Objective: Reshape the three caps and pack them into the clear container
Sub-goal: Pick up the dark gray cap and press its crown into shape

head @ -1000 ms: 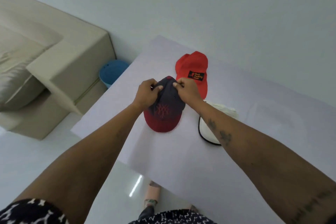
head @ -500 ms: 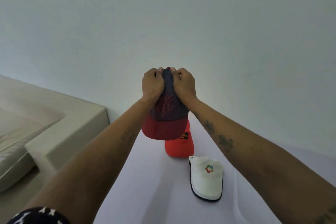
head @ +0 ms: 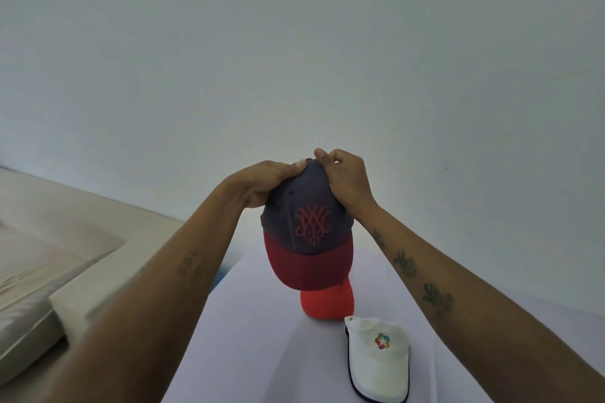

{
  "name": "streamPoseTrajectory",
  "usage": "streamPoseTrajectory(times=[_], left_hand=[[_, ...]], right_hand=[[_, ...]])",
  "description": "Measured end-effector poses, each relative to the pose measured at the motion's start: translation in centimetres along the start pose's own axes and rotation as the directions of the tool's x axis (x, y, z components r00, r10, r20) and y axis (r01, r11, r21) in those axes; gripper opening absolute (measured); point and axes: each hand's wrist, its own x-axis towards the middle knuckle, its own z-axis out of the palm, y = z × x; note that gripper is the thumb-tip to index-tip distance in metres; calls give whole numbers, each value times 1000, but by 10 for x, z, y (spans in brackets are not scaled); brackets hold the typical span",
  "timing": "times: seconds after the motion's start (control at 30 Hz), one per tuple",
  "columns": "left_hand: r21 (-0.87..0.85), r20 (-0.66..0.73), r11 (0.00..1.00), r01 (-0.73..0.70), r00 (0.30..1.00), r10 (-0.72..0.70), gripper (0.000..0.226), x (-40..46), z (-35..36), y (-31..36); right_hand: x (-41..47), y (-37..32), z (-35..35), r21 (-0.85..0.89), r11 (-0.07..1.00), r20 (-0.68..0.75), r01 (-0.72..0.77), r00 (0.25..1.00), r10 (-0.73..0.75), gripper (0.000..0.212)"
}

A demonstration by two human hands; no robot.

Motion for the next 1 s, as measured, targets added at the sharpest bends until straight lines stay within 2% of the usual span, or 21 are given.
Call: streamPoseTrajectory(times=[0.1,0.2,0.3,0.37,0.43,0.47,0.53,0.57,0.67,0.8,0.9,1.0], left_hand=[[118,-105,993,-12,994,24,49,-2,-4,4],[26,-259,995,-92,961,96,42,-3,6,10],[-103,-440,979,-177,891,115,35,-1,20,16],[-153,-503,967,-204,858,102,37,-1,24,17],[-121,-517,965,-233,845,139,39,-3,20,16],[-95,-505,968,-232,849,154,38,-3,16,15],[-68,-447,983,-170,886,122,40,-6,9,13],[-69,-412,989,-128,907,88,46,-7,8,12],[-95,-398,988,-118,915,70,56,-9,8,5],[31,-386,999,-29,922,39,74,-13,20,-1],[65,-517,994,-87,849,108,60,-12,34,1],[-26,-622,977,-211,769,150,55,-9,36,1]], right_hand=[[1,-5,-2,-133,989,90,61,995,-49,40],[2,-5,-2,-155,987,154,38,988,-14,42],[0,-6,4,-201,979,66,-21,997,35,47],[-4,-9,6,-125,992,13,-29,999,31,50],[-5,-12,4,-21,999,26,-38,999,39,49],[-6,-13,1,20,998,78,-52,996,51,51],[-6,-13,-4,71,993,175,-91,982,78,58],[-7,-14,-6,73,993,176,-90,981,76,57],[-5,-16,-10,20,999,74,-34,997,33,51],[-3,-13,-17,-16,999,-42,49,998,-50,50],[-4,-15,-11,-11,997,-79,81,994,-81,49],[-4,-17,-6,-34,999,-73,29,997,-32,48]])
